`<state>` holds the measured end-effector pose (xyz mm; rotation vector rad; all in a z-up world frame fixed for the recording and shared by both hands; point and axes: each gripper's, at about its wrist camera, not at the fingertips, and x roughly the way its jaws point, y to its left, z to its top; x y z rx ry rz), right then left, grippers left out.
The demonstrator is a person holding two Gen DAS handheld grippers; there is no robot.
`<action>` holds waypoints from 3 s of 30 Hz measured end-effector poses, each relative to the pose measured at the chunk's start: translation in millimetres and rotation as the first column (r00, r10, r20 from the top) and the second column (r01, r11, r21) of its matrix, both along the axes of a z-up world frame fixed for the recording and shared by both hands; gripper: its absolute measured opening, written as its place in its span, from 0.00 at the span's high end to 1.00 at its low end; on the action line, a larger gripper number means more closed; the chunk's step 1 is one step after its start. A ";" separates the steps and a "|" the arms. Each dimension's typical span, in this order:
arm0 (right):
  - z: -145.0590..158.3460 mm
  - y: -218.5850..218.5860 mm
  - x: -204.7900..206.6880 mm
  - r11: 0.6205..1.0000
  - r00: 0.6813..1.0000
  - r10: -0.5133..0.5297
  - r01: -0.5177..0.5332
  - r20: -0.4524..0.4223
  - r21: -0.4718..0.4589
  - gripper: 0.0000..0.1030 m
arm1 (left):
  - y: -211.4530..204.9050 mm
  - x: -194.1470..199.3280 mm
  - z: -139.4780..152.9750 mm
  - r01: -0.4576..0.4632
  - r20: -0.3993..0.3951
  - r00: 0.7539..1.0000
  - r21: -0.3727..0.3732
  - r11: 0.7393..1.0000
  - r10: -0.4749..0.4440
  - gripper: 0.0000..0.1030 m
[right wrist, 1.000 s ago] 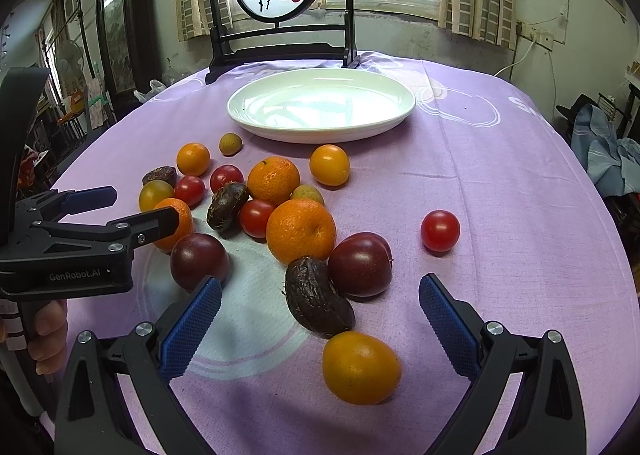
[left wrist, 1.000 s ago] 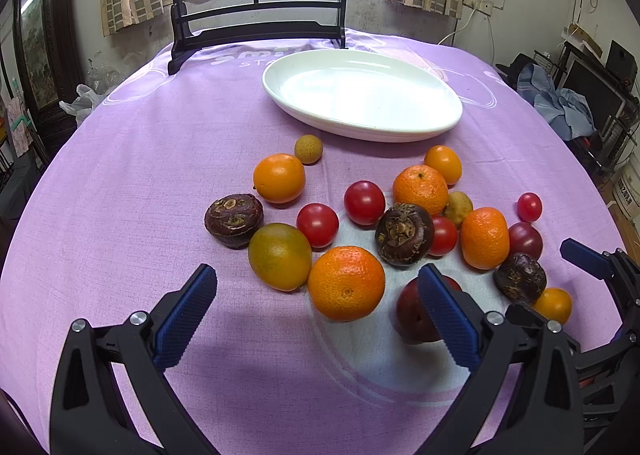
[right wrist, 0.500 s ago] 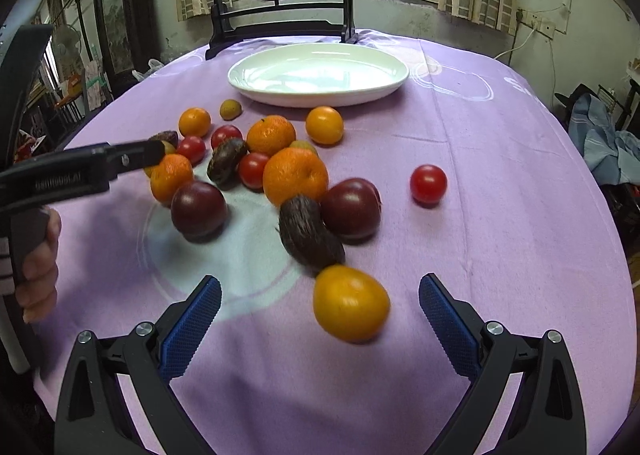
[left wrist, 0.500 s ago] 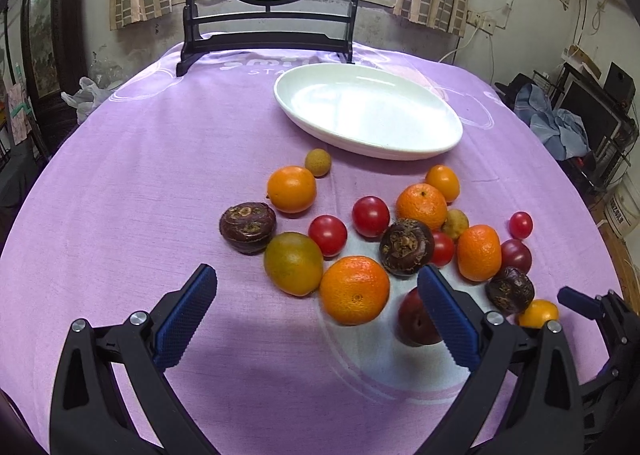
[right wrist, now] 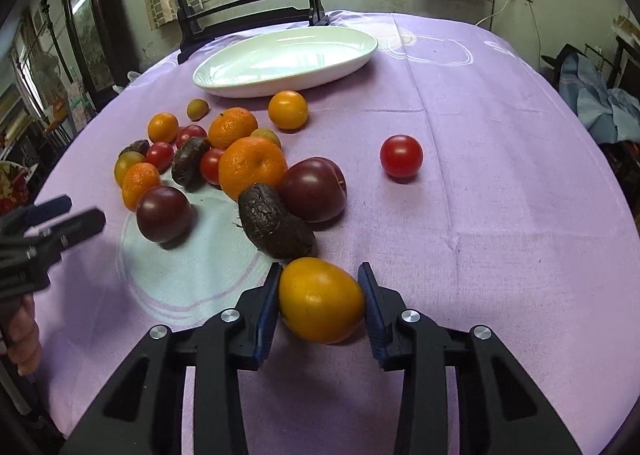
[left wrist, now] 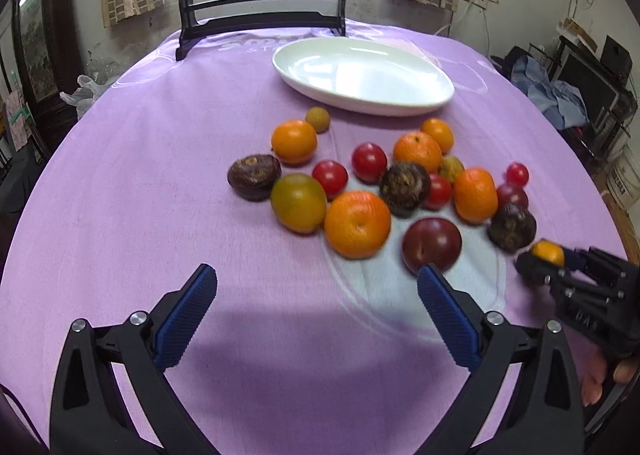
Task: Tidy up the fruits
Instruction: 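Grasp the yellow tomato with the right tool while the left tool grasps the olive-green tomato, then carry both held tomatoes over the white plate and open both tools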
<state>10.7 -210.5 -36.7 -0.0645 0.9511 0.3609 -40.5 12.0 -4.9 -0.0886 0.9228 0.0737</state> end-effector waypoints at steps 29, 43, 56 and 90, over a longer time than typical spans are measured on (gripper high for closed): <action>7.5 21.1 -28.5 0.978 0.983 0.183 -0.182 0.004 0.105 0.63 | 26.4 67.2 -21.0 0.055 -0.064 0.997 0.044 0.998 -0.052 0.66; 12.0 29.4 -34.1 0.973 0.978 0.209 -0.210 0.018 0.092 0.63 | 39.5 71.0 -24.4 -0.027 -0.036 0.999 0.046 0.999 0.029 0.29; 12.2 32.4 -32.2 0.974 0.977 0.214 -0.214 0.018 0.071 0.63 | 33.2 69.0 -22.7 0.042 -0.017 0.999 0.033 0.999 -0.041 0.64; 27.4 104.1 194.1 0.985 0.984 0.144 -0.132 0.104 -0.114 0.45 | 25.3 244.5 0.4 -0.015 -0.036 0.999 -0.044 0.999 0.013 0.45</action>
